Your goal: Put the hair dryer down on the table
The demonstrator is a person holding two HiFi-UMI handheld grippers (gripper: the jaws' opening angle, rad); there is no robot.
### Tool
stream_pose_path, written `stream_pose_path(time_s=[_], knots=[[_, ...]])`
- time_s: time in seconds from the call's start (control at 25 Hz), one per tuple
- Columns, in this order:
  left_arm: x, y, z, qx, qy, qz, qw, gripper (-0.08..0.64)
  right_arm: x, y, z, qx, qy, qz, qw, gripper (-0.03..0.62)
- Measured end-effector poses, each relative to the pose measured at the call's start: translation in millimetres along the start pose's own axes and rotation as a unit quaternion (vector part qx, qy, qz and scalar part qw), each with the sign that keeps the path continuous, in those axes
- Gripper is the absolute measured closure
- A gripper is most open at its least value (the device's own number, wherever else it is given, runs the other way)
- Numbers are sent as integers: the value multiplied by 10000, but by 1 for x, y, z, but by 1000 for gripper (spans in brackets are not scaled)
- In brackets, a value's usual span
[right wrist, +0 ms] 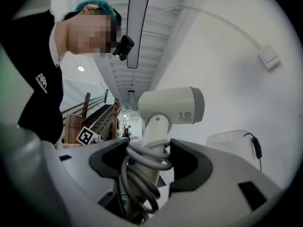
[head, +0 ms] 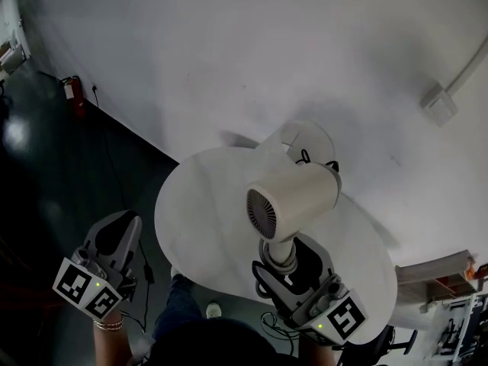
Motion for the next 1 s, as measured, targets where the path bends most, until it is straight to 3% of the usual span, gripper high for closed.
stream_pose_path(time_s=[0.52, 1.0], knots=[[86, 10, 46, 91, -356, -18, 9993, 520, 4, -6, 100, 8, 48, 193, 9998, 307], [144, -6, 74, 237, -666, -119, 9974, 522, -9, -31, 163, 253, -225, 315, 9989, 307]])
Point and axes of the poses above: the fingertips, and each gripper's own axes: z forward along the fingers, x to its left, y out of its top, the point moved 2 cm from there along -z, backward along the fingers, and after that the axes turned 12 degrees about z, right-handed, at the moved point
